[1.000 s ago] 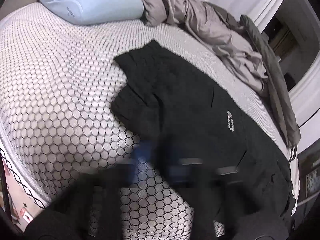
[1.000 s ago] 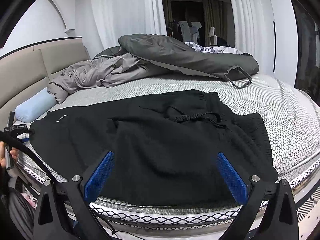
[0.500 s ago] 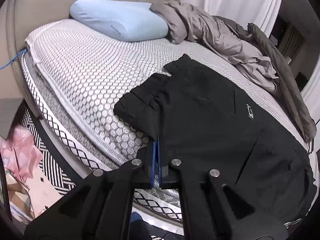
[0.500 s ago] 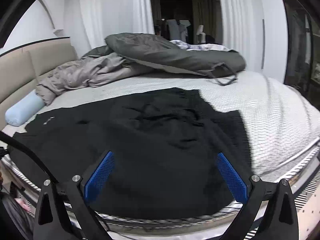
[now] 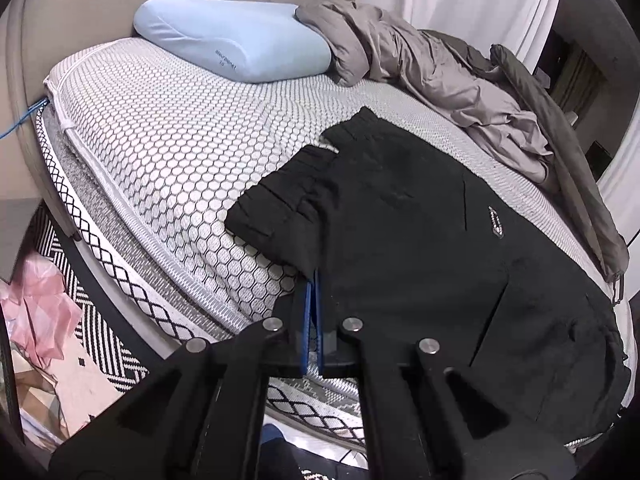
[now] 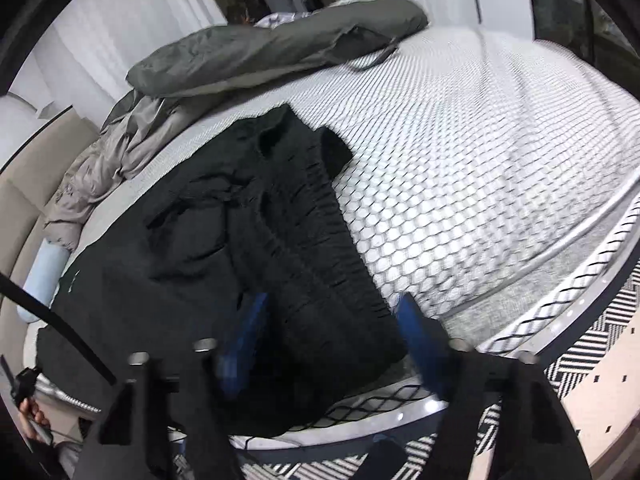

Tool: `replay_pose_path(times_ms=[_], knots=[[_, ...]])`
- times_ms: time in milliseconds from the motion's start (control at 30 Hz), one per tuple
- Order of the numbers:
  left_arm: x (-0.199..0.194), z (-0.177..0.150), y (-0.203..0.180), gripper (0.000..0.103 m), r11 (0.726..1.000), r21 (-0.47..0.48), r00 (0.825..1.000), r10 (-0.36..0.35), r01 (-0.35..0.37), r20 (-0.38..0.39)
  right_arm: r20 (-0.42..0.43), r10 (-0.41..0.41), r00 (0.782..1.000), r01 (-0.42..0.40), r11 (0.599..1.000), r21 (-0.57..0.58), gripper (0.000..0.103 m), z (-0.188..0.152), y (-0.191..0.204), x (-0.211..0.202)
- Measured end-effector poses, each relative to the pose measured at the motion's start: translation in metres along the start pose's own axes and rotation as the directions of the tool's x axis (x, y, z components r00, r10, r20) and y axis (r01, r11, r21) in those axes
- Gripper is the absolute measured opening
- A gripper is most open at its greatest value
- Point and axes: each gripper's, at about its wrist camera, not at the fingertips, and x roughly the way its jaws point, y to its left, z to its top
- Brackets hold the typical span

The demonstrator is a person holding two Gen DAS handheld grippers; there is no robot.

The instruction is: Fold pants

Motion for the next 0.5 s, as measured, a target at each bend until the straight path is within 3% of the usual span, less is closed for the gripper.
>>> replay_pose_path(times_ms=[67,133,200,233,300,333,367,433,500], knots=[[0.003,-0.002,0.002,0.000,1.000,0.002,1.000,0.003,-0.003,-0.021,-0.004,-0.008,1.000,0.008,1.000,-0.012,0.037,-0.004,0.000,-0.003],[0.004,-0.004,0.003,0.001,1.000,0.008,0.999,0.016,-0.016,-0.032,0.004,-0.042,0.999,0.042,0.999,-0.021,0.030,-0.009,-0.002,-0.009],[0.001,-0.003,0.003,0.015,1.000,0.011,0.999,0.025,-0.024,-0.038,-0.002,-0.073,0.997,0.073,0.997,-0.026,0.030,-0.012,-0.001,-0.014],[-0.006,0.000,0.003,0.021,1.000,0.006,0.999,0.021,-0.020,-0.035,0.022,-0.103,0.994,0.104,0.994,-0.042,0.031,-0.011,0.005,-0.020],[-0.018,0.006,0.003,0.050,1.000,0.002,1.000,-0.010,0.010,-0.006,0.084,-0.104,0.991,0.109,0.992,-0.064,0.057,-0.005,0.019,-0.036],[-0.025,0.011,0.000,0.057,1.000,0.011,1.000,-0.023,0.023,0.017,0.118,-0.055,0.992,0.063,0.996,-0.069,0.071,-0.001,0.027,-0.046],[-0.031,0.017,-0.004,0.066,0.999,0.029,0.999,-0.028,0.027,0.034,0.138,-0.007,0.990,0.018,0.996,-0.083,0.072,0.002,0.038,-0.053],[-0.037,0.030,-0.017,0.074,0.996,0.083,0.997,-0.045,0.040,0.057,0.125,0.046,0.991,-0.032,0.993,-0.115,0.072,0.017,0.054,-0.054],[-0.033,0.047,-0.035,0.086,0.988,0.133,0.995,-0.084,0.076,0.054,0.110,0.102,0.989,-0.085,0.985,-0.150,0.079,0.035,0.069,-0.048]])
